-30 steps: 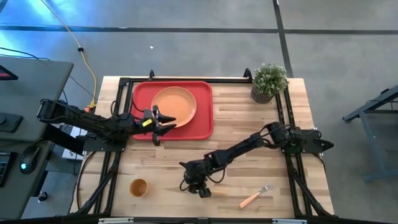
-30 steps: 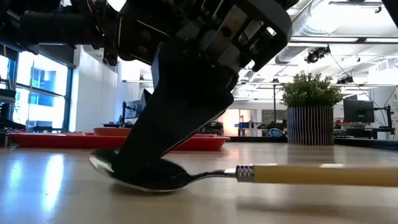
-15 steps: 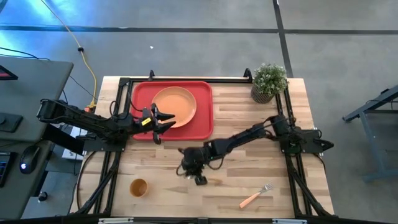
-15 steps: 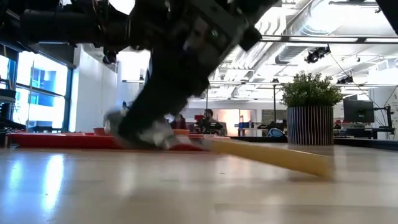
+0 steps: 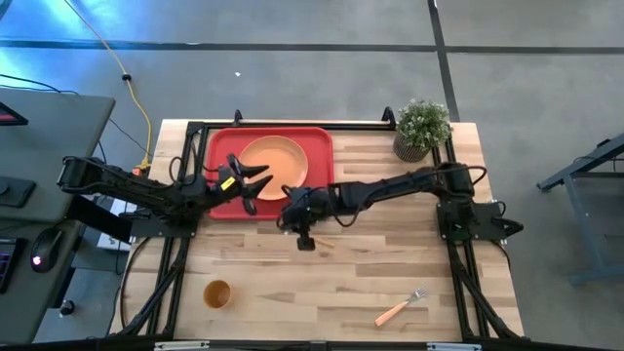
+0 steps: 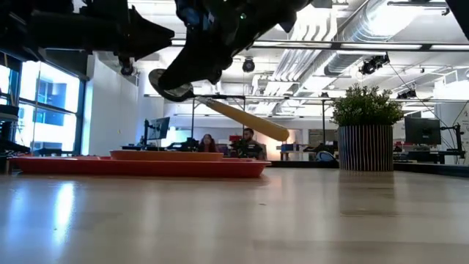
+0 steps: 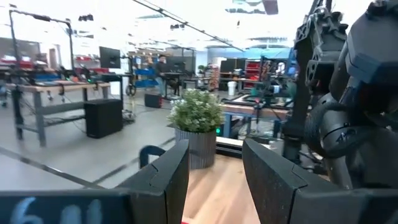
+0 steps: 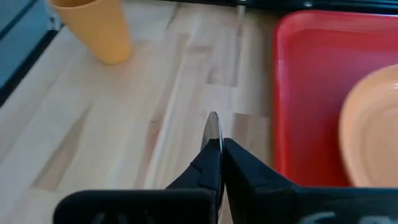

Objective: Pick and place plate/cup/fork/spoon on tray
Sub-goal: Put the yellow spoon on the red tray to the right of the brown plate

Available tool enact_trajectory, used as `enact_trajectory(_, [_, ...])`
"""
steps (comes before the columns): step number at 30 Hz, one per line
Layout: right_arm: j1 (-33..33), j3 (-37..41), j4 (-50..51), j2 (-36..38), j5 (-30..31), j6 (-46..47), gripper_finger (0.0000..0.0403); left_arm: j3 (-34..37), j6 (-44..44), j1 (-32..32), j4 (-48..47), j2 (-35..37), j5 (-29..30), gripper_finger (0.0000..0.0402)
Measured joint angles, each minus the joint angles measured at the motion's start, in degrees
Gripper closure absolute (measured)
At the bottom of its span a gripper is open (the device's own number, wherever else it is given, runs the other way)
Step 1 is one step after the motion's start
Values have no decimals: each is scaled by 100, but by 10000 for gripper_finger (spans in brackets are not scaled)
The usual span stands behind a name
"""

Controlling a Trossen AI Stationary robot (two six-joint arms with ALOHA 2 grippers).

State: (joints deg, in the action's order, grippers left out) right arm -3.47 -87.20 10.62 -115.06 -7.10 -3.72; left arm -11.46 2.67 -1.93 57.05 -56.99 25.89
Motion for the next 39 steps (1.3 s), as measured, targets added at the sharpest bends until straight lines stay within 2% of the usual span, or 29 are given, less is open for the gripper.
enact_trajectory(4, [343, 0, 40, 1, 13, 23, 402, 0, 145, 252, -4, 0, 8, 261])
enact_trajectory(16, [1993, -9, -276, 58, 78, 569, 403, 0, 206, 1104, -251, 0, 7, 261])
enact_trajectory(22, [2608, -9, -351, 58, 1083, 1171, 403, 0, 205, 1261, -366, 0, 4, 261])
enact_trajectory(26, [2885, 13, -269, -20, 1128, 1561, 403, 0, 186, 1324, -616, 0, -5, 261])
enact_trajectory(34, [2849, 1522, -2091, -58, 1805, 2773, 403, 0, 348, 1328, -828, 0, -25, 261])
enact_trajectory(39, [2839, 1888, -2358, -58, 1824, 3499, 403, 0, 397, 1328, -844, -1, -179, 261])
